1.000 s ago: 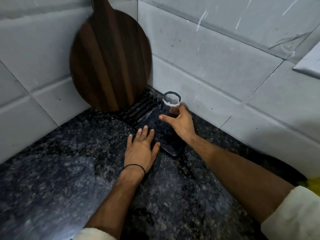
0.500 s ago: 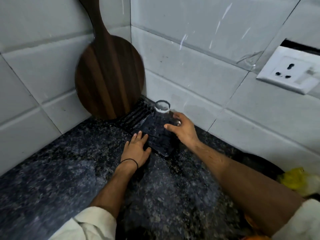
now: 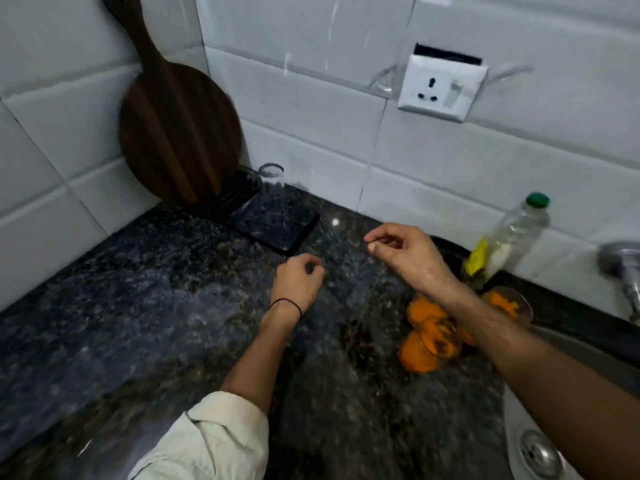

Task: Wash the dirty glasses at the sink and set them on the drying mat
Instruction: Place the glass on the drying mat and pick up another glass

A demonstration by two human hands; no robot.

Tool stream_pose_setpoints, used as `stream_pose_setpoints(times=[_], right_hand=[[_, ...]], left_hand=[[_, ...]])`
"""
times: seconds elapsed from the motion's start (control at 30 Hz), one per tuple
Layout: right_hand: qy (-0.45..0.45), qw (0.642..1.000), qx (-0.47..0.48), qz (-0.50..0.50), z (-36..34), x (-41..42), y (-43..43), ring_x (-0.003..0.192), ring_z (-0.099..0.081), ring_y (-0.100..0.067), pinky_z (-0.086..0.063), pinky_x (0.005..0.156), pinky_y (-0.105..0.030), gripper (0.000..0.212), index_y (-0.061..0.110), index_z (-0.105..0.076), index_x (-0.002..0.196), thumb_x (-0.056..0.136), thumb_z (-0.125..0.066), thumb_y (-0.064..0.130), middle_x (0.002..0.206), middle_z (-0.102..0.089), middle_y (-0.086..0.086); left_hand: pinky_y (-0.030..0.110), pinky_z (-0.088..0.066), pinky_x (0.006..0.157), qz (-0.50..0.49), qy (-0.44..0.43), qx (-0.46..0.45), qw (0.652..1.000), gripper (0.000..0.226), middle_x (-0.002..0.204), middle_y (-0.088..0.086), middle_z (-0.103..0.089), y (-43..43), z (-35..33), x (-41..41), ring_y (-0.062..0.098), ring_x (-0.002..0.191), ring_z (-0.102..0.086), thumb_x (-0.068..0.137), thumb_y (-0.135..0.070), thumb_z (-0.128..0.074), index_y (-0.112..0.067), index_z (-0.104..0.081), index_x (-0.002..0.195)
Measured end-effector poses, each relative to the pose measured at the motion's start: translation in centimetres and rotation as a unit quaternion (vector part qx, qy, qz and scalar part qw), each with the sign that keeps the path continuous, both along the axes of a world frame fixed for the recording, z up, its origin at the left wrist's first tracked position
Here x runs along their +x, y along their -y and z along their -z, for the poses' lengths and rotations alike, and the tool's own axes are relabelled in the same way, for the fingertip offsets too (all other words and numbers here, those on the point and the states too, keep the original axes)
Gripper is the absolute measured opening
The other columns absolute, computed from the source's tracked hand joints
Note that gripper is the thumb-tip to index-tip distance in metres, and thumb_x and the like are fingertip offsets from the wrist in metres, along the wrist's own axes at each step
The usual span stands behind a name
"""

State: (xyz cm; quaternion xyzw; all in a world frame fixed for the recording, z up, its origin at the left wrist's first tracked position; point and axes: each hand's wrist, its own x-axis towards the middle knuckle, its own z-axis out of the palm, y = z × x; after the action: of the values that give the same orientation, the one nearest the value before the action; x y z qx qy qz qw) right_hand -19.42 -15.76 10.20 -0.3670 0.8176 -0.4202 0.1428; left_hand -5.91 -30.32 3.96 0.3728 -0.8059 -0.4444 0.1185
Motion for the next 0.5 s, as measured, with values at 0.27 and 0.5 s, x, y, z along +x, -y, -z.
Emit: stream_pose_setpoints(times=[0.27, 0.5], right_hand=[[-0.137, 0.987, 0.001, 0.086, 1.5, 3.6, -16.0, 0.082, -0.052, -0.004, -0.042, 0.075, -0.018, 0.013, 0.02, -0.072, 0.103, 0.092, -0.068, 0.024, 0.093, -0.054, 0.001], [-0.087, 0.988, 0.123, 0.037, 6.6, 6.2, -18.5, 0.115, -0.05, -0.018, -0.042, 0.098, -0.032, 0.052, 0.024, -0.061, 0.13, 0.086, -0.071, 0.048, 0.122, -0.05, -0.002]], left_hand=[[0.024, -0.045, 0.073, 0.032, -0.008, -0.007, 0.999, 0.016, 0.092, 0.0, -0.072, -12.1, 3.4, 1.4, 0.016, 0.09, -0.067, 0.095, -0.025, -0.06, -0.018, -0.073, 0.099], [0.043, -0.031, 0.113, 0.185, 0.159, -0.184, 0.952, 0.053, 0.161, 0.002, -0.028, -15.9, 7.6, 1.7, 0.024, 0.147, -0.027, 0.1, -0.04, -0.045, -0.025, -0.036, 0.15]])
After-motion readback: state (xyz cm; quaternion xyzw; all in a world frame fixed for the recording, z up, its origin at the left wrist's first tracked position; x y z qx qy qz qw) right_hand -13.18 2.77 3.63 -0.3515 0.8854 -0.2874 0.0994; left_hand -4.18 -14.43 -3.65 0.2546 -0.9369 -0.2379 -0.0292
